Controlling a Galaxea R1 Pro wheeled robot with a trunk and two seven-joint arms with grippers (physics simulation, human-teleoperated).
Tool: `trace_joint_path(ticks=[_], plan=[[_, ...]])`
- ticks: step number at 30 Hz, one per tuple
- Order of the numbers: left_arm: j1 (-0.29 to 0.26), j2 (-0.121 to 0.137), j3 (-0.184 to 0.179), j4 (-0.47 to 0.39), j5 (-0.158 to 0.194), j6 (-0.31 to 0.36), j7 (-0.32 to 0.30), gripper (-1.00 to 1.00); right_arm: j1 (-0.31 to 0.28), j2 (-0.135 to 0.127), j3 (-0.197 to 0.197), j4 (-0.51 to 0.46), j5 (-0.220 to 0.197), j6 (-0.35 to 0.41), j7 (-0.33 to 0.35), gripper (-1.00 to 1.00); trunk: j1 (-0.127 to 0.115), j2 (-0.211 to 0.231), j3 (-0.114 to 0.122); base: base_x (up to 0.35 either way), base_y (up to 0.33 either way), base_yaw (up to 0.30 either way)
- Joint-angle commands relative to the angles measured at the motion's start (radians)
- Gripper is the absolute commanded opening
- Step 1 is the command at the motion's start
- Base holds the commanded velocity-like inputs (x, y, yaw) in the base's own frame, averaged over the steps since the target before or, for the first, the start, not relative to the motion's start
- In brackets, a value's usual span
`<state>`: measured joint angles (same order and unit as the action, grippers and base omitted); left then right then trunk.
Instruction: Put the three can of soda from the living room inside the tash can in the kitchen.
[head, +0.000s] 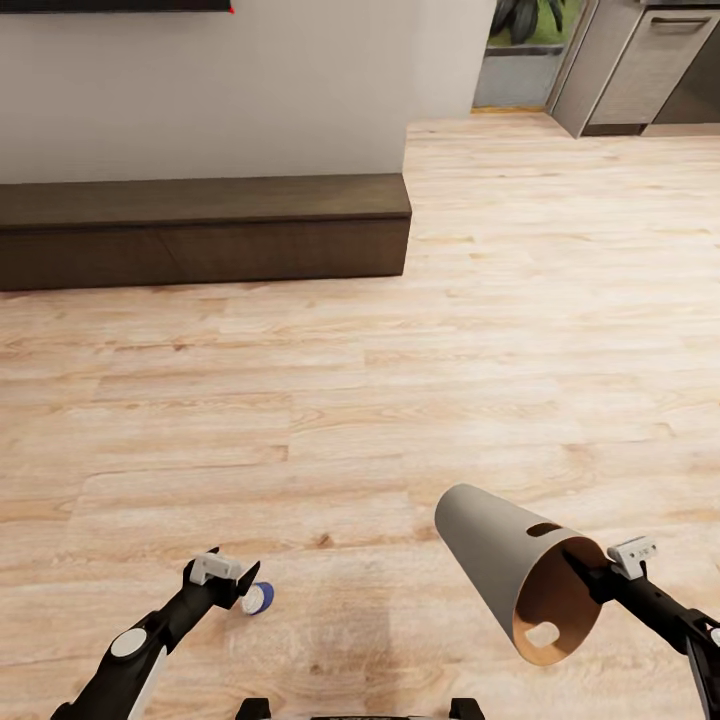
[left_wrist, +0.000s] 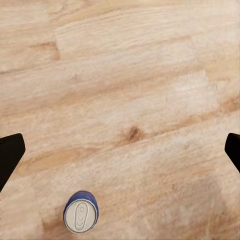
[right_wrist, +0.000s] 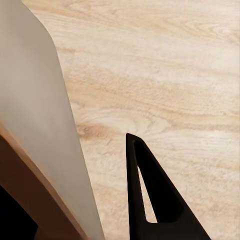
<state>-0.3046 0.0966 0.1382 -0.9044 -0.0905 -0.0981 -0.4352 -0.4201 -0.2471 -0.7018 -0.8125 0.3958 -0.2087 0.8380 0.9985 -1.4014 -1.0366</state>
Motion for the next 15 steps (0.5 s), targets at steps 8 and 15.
trace_joint_path(ticks=[8,15], plan=[[0.000,0.000,0.001,0.009,-0.006,0.005,0.001,1.00,0.000,0.014,0.001,-0.001,-0.001,0.000,0.010,-1.00,0.011,-0.021,-0.009,0.002,0.001,0.000],[0.000,0.000,0.001,0.011,-0.008,0.008,0.001,1.00,0.000,0.019,0.002,-0.001,0.000,0.000,0.010,-1.00,0.038,-0.070,-0.031,0.000,0.000,0.000]])
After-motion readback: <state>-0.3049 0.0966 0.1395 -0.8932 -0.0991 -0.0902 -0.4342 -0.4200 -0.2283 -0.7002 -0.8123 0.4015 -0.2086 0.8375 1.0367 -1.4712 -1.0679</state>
